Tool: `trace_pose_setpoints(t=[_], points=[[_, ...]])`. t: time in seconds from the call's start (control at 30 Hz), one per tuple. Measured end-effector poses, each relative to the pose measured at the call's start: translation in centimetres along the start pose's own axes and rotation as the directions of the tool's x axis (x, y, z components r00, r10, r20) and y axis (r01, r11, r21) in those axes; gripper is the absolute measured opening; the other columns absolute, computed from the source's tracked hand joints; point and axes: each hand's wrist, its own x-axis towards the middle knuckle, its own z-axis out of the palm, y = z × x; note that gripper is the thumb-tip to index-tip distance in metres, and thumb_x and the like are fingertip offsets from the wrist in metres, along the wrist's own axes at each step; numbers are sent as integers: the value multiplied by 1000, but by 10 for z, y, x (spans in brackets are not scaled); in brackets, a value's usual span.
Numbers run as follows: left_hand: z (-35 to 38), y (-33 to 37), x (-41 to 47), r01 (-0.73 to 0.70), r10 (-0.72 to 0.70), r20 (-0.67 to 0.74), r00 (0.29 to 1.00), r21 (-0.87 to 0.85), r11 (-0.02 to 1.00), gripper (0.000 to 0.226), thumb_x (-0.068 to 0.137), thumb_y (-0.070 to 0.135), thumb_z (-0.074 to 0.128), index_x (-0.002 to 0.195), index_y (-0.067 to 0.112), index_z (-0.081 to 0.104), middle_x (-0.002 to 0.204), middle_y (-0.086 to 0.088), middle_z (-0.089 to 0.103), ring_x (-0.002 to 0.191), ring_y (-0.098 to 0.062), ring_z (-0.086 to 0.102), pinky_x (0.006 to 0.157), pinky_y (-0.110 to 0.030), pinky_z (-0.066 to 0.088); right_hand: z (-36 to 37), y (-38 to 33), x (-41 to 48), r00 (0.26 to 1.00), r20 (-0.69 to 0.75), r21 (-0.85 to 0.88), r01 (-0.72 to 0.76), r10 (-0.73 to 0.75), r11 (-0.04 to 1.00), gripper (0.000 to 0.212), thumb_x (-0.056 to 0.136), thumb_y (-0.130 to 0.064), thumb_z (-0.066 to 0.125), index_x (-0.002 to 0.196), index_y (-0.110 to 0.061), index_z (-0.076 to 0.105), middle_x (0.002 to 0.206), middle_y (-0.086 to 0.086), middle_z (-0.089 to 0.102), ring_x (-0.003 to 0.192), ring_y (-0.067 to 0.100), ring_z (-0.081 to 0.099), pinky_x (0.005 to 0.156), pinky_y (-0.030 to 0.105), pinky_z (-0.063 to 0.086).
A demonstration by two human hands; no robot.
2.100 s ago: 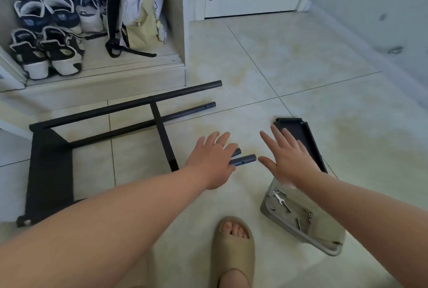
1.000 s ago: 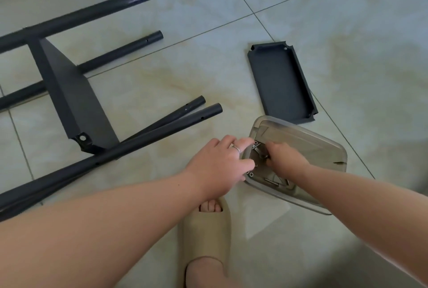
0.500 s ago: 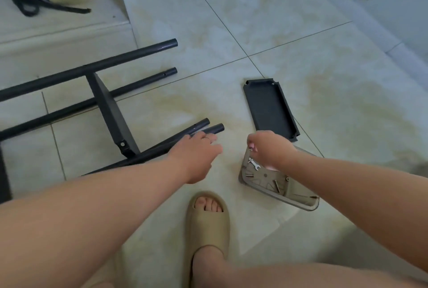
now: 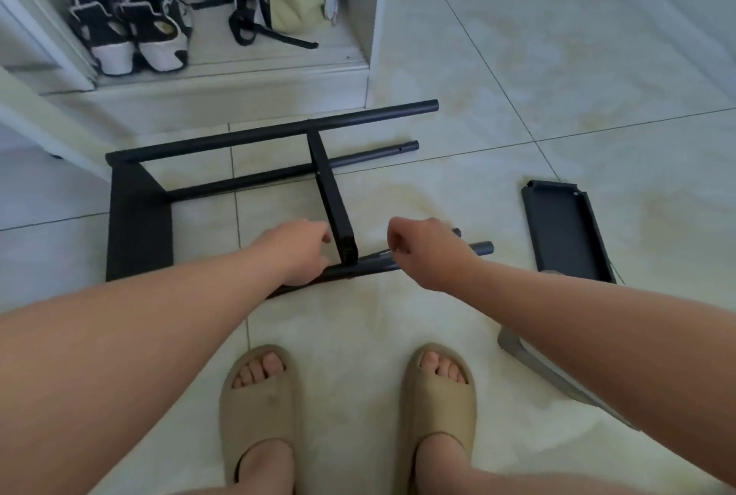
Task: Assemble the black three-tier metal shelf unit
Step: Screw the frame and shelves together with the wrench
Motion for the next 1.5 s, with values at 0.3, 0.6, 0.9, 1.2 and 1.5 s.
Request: trace_pose_setpoints(t=[0.3, 0.6, 0.9, 1.2, 1.5], points=[[36, -29, 19, -6, 33, 114, 993, -224, 975, 44, 93, 38, 66, 132, 21, 59, 128, -1, 63, 115, -20, 59, 100, -36, 48, 48, -16, 30, 998, 58, 281, -24, 8, 960, 12, 94, -24, 68, 86, -24, 59, 83, -2, 69, 79, 19, 67, 62, 27, 52], [58, -21, 30, -28, 35, 18, 999, -306, 952, 31, 91, 34, 67, 122, 28, 64, 110, 4, 66, 96, -19, 60, 83, -34, 51, 61, -2, 21, 996, -21, 491, -65, 87, 868, 17, 92, -22, 72, 81, -22, 59, 73, -1, 72, 73, 19, 70, 63, 35, 56], [56, -21, 12, -71, 30, -102, 994, -431, 900, 17, 91, 37, 66, 106, 41, 64, 96, 16, 66, 88, -11, 61, 82, -41, 53, 76, 0, -10, 993, -101, 669, 17, 68, 743, 18, 88, -15, 76, 81, -17, 60, 74, 1, 70, 71, 17, 68, 67, 28, 54], [52, -23, 8, -103, 46, -130, 990, -477, 873, 16, 91, 35, 67, 106, 40, 65, 94, 18, 65, 72, 0, 55, 64, -26, 41, 80, -1, -5, 990, -134, 664, 51, 52, 746, 20, 87, -16, 77, 79, -17, 59, 74, 1, 68, 71, 21, 66, 71, 34, 52], [49, -23, 7, -112, 63, -116, 991, -495, 862, 20, 92, 33, 68, 110, 40, 66, 94, 17, 66, 73, 1, 56, 67, -26, 43, 84, -7, -2, 989, -146, 594, 59, 35, 803, 21, 87, -19, 78, 79, -19, 59, 70, 1, 68, 67, 20, 65, 69, 35, 50]])
